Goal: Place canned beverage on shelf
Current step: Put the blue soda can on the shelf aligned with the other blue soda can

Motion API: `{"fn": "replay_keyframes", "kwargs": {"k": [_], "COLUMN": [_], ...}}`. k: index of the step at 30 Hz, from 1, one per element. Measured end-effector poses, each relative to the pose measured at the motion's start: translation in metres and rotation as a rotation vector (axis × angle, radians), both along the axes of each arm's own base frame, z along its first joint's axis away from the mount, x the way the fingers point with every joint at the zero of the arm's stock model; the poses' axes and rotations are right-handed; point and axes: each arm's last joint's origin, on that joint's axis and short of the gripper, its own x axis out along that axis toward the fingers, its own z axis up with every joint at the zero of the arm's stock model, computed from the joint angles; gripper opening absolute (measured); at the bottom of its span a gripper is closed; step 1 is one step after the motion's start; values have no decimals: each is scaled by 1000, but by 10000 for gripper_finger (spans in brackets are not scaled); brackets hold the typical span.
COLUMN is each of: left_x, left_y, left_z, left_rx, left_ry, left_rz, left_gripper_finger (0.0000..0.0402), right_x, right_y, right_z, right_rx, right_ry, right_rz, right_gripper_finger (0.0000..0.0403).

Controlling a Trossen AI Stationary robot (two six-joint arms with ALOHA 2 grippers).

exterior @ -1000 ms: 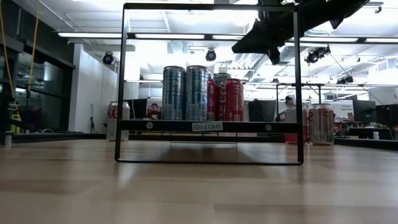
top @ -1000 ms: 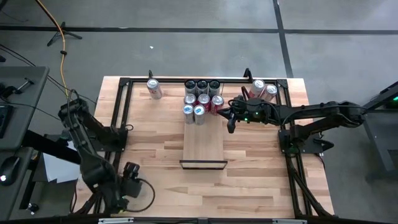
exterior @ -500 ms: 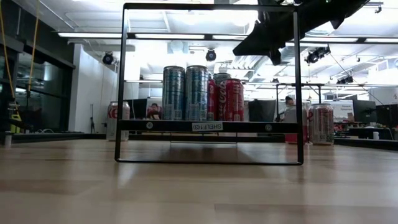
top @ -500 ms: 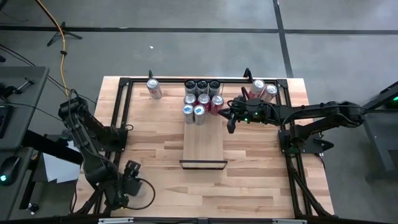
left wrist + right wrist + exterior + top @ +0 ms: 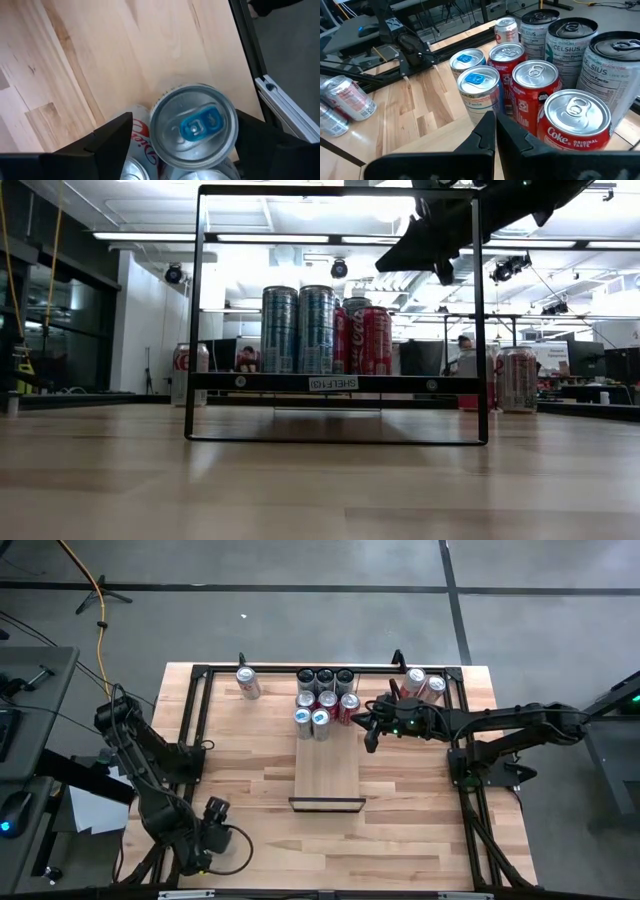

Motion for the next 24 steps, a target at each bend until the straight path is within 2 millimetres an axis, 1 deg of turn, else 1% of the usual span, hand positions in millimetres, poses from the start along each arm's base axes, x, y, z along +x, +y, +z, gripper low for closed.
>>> {"fn": "replay_keyframes", "kwargs": {"k": [6,14,17,19,20,24], "left_x": [2,10,14,16,17,23], "left_y": [-2,-9,-7,-4,-3,9], "left_z": [-3,-13,-12,-6,0,39], "left_rx": [12,6,-16,-46,-68,-194], "left_ry": [-13,2,37,46,40,-18], "left_rz": [0,10,18,25,29,63], "left_gripper_finger": [240,225,194,165,159,159], "right_x": [-1,-1,-1,-1,-1,-1], "right_y": [0,0,0,0,0,0], "right_z": [-1,-2,-2,-2,-2,-3], "right_rx": [-4,-2,-2,-2,-2,-1], "right_ry": [13,26,26,27,28,31], "right_rz": [-13,-13,-13,-13,-13,-13], "right_gripper_finger": [0,0,0,0,0,0]}}
